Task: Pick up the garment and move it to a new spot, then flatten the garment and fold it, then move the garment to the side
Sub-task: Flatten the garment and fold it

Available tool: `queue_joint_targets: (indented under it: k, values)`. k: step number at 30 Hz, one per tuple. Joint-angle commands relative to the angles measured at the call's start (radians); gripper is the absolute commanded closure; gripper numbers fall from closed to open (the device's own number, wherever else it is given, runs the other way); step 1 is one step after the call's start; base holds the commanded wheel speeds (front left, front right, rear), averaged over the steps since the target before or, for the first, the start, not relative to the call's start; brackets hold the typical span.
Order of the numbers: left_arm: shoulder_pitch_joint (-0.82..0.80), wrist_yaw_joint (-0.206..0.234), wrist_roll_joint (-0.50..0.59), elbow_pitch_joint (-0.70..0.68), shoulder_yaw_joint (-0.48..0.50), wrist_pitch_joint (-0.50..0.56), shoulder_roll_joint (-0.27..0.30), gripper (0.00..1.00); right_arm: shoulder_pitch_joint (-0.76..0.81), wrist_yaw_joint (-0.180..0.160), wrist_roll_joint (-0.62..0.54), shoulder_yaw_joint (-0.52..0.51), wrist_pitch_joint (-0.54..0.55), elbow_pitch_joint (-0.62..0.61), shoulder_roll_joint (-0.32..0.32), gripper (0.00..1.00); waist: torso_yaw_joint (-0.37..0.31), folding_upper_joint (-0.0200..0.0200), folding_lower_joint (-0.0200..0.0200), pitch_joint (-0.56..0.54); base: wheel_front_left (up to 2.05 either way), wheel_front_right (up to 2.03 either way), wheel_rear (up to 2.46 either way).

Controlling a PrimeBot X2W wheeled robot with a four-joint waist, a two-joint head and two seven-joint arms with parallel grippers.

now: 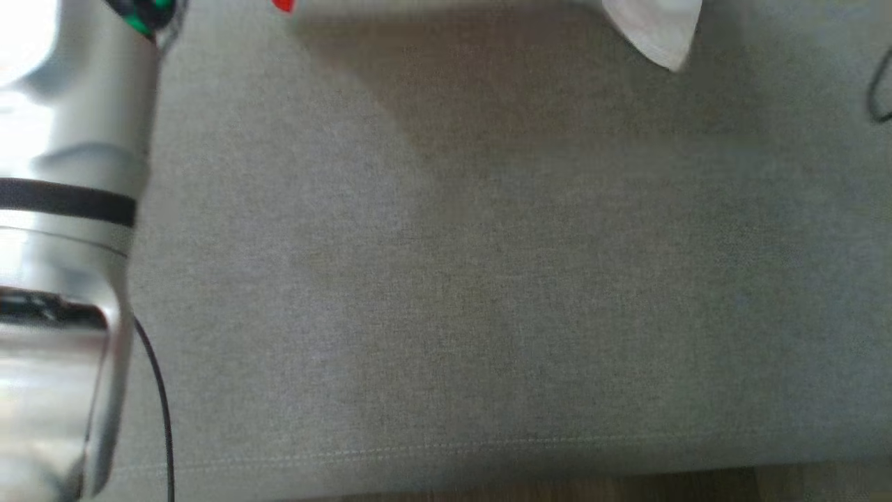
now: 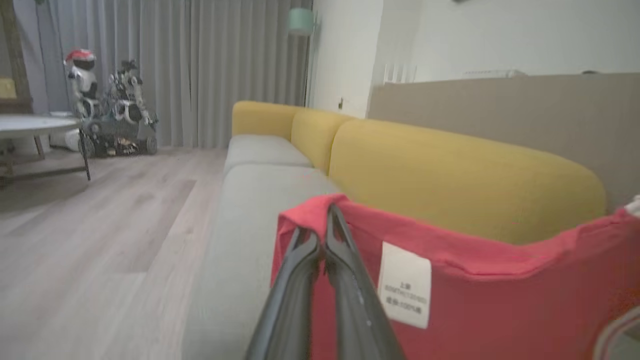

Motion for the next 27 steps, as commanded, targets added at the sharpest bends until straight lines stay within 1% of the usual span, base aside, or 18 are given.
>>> queue_joint_targets:
  k: [1, 4, 7, 10, 13, 17, 21, 24, 27]
  values:
    - [-0.032, -0.008, -0.01, 0.004, 0.023, -0.007, 0.028, 1.0, -0.034, -0.001, 0.01, 0.01, 0.004, 0.007, 0.031, 1.0, -0.009, 0.0, -0.0001, 0.031, 0.0, 0.0, 0.0]
    - [-0.019, -0.027, -0.025, 0.098, 0.029, -0.011, 0.006, 1.0, -0.026, -0.001, 0.026, 0.042, 0.003, 0.104, 0.056, 1.0, -0.015, 0.0, -0.0001, 0.059, 0.0, 0.0, 0.0]
    - [0.002, -0.043, -0.036, 0.166, 0.033, -0.013, -0.005, 1.0, 0.007, -0.001, 0.045, 0.076, -0.007, 0.172, 0.07, 1.0, -0.017, 0.0, -0.0001, 0.074, 0.0, 0.0, 0.0]
    - [0.026, -0.053, -0.036, 0.2, 0.036, -0.013, -0.01, 1.0, 0.05, -0.001, 0.075, 0.1, -0.018, 0.218, 0.071, 1.0, -0.016, 0.0, -0.0001, 0.08, 0.0, 0.0, 0.0]
    - [0.046, -0.059, -0.029, 0.208, 0.038, -0.013, -0.005, 1.0, 0.085, -0.001, 0.098, 0.129, -0.036, 0.236, 0.061, 1.0, -0.015, 0.0, -0.0001, 0.084, 0.0, 0.0, 0.0]
    - [0.063, -0.064, -0.016, 0.198, 0.04, -0.013, 0.01, 1.0, 0.116, -0.001, 0.129, 0.151, -0.062, 0.228, 0.052, 1.0, -0.016, 0.0, -0.0001, 0.088, 0.0, 0.0, 0.0]
    - [0.125, -0.067, -0.009, 0.152, 0.058, -0.013, 0.015, 1.0, 0.197, -0.001, 0.183, 0.182, -0.106, 0.184, 0.031, 1.0, -0.011, 0.0, -0.0001, 0.071, 0.0, 0.0, 0.0]
    - [0.213, -0.069, -0.009, 0.09, 0.088, -0.013, 0.013, 1.0, 0.295, -0.001, 0.231, 0.197, -0.139, 0.124, 0.009, 1.0, -0.008, 0.0, -0.0001, 0.045, 0.0, 0.0, 0.0]
    - [0.341, -0.069, -0.006, 0.015, 0.126, -0.013, 0.008, 1.0, 0.442, -0.001, 0.272, 0.218, -0.16, 0.041, -0.014, 1.0, -0.006, 0.0, -0.0001, -0.004, 0.0, 0.0, 0.0]
